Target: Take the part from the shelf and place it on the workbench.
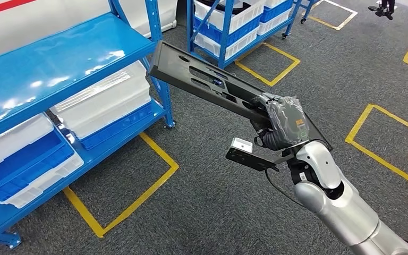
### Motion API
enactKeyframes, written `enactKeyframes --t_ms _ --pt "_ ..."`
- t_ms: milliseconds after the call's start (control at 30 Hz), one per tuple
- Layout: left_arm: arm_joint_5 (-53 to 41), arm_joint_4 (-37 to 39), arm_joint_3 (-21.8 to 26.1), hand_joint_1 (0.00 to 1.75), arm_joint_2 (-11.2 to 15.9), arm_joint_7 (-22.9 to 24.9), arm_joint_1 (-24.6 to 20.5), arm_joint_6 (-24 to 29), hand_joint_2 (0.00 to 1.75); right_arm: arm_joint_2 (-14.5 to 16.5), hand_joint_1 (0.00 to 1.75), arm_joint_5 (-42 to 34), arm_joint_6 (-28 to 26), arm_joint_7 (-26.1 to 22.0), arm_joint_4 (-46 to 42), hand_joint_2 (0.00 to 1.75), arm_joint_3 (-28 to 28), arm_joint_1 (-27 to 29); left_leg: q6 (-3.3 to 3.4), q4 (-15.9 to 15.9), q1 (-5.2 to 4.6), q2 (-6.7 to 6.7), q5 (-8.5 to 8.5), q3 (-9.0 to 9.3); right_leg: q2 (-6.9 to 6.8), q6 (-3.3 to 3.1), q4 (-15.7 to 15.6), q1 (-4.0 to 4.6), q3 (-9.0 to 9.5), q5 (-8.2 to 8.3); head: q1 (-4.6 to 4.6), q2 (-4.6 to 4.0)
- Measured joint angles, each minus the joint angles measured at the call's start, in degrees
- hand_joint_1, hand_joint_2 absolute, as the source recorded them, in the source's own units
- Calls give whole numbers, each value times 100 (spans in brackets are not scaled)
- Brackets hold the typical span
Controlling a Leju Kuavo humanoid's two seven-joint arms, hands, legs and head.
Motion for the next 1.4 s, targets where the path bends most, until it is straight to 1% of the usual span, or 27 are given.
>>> enactKeyframes --t_ms 67,133,167,200,267,333,400,433,500,533,567,600,667,700,733,767,800,833,900,967,1033,1067,1167,1233,1267,1300,1400 --pt "14 1 0 0 10 -19 2 -4 175 -85 175 2 -7 -1 -40 175 -92 41 -54 158 5 -213 -228 -84 91 -59 -157 -53 -31 160 -2 0" --pt "45 1 0 0 14 -44 -10 -13 175 -120 175 -10 -6 -14 -69 175 -182 55 -104 711 25 -503 -725 -241 196 -81 -213 -81 -139 295 -3 0" --pt "63 1 1 0 14 -52 -19 -16 175 -140 175 -18 -3 -26 -79 175 -221 59 -127 1067 32 -574 -936 -312 256 -78 -193 -86 -218 348 -5 0" --pt "81 1 1 0 14 -53 -25 -17 175 -162 175 -27 0 -40 -87 175 -256 65 -148 1340 36 -602 -1032 -334 327 -62 -164 -91 -301 393 -4 0" --pt "103 1 1 0 16 -53 -27 -17 175 -236 175 -39 8 -80 -93 175 -323 74 -192 1396 61 -626 -883 -163 480 -9 -67 -118 -487 474 -4 0" --pt "108 1 1 0 18 -51 -16 -16 175 -318 175 -46 20 -109 -100 175 -388 64 -248 812 121 -774 -628 262 630 66 76 -151 -696 535 -5 0" --pt "111 2 1 0 13 -53 -3 -16 175 -410 175 -54 32 -123 -122 175 -459 44 -251 251 168 -1004 -628 574 769 146 226 -157 -886 606 -4 0" --pt "112 2 1 0 9 -55 1 -16 175 -456 175 -57 35 -130 -134 175 -496 37 -231 124 168 -1072 -679 625 834 180 266 -151 -949 658 -3 0" --pt "111 3 0 0 0 -57 0 -18 175 -543 175 -60 44 -142 -145 175 -554 33 -136 107 159 -973 -642 569 943 231 256 -153 -996 777 -2 0" --pt "113 4 1 0 0 -56 -2 -19 175 -584 175 -59 51 -144 -145 175 -577 30 -78 104 159 -901 -594 543 919 249 268 -155 -1027 759 2 0" --pt "114 4 1 0 0 -57 -4 -20 175 -623 175 -58 63 -143 -145 175 -601 23 -15 95 164 -824 -532 497 833 269 357 -155 -1075 629 8 0" --pt "117 5 1 0 2 -60 -5 -20 175 -652 175 -58 74 -143 -147 175 -623 10 35 88 166 -747 -466 429 701 290 559 -157 -1143 388 14 0" --pt "134 5 2 0 6 -73 -5 -20 175 -680 175 -57 89 -143 -149 175 -662 -12 89 92 128 -596 -338 277 449 333 1260 -170 -1291 -215 21 0" --pt "146 5 2 0 8 -80 -5 -22 175 -685 175 -55 98 -143 -149 175 -672 -17 97 95 107 -518 -281 194 398 348 1620 -185 -1332 -383 20 0" --pt "158 5 2 0 9 -87 -5 -24 175 -687 175 -52 111 -143 -149 175 -676 -16 102 98 91 -441 -227 115 375 354 1869 -198 -1317 -411 20 0" --pt "167 5 2 0 12 -94 -7 -26 175 -687 175 -48 128 -143 -148 175 -677 -15 103 99 77 -368 -176 39 363 352 1936 -207 -1216 -318 20 0" --pt "171 5 2 0 13 -101 -9 -28 175 -687 175 -43 144 -143 -149 175 -677 -18 100 99 67 -299 -131 -33 332 342 1785 -209 -998 -174 19 0" --pt "173 5 2 0 14 -110 -11 -30 175 -687 175 -38 156 -142 -149 175 -678 -26 94 99 58 -237 -91 -92 259 323 1454 -203 -684 -68 19 0" --pt "174 5 2 0 16 -139 -9 -31 175 -692 175 -30 166 -132 -161 175 -686 -52 63 96 44 -129 -29 -152 5 275 563 -137 -2 -163 17 0" --pt "179 7 2 0 22 -174 5 -31 175 -709 175 -25 165 -120 -180 175 -711 -82 6 80 55 -21 31 -144 -112 205 60 -49 282 -339 19 0" --pt "201 8 2 0 31 -203 18 -30 175 -755 175 -24 160 -126 -186 175 -750 -91 -68 75 81 9 62 -146 -13 110 -53 -25 265 -268 23 0" --pt "218 9 2 0 34 -224 20 -31 175 -779 175 -25 158 -133 -185 175 -768 -97 -99 138 89 -94 -2 -182 42 62 -87 -32 253 -209 24 0" --pt "284 10 2 0 33 -289 0 -32 175 -784 175 -18 179 -137 -181 175 -792 -116 -137 956 85 -557 -580 -501 216 -59 -113 -38 150 -67 20 0" --pt "320 10 2 0 30 -309 -19 -27 175 -773 175 8 220 -126 -181 175 -793 -113 -131 1578 73 -640 -827 -681 369 -90 -52 -1 46 -28 20 0" --pt "331 10 2 0 29 -312 -21 -25 175 -773 175 21 232 -119 -181 175 -793 -109 -119 1634 70 -650 -788 -654 453 -94 -12 15 2 -19 20 0" --pt "338 10 2 0 28 -313 -19 -27 175 -774 175 30 238 -113 -181 175 -793 -105 -100 1475 68 -665 -653 -530 542 -94 32 26 -35 -15 19 0" --pt "350 10 2 0 27 -308 3 -48 175 -775 175 46 237 -108 -181 175 -793 -109 -9 499 76 -939 -255 31 778 -75 163 32 -154 -19 21 0"
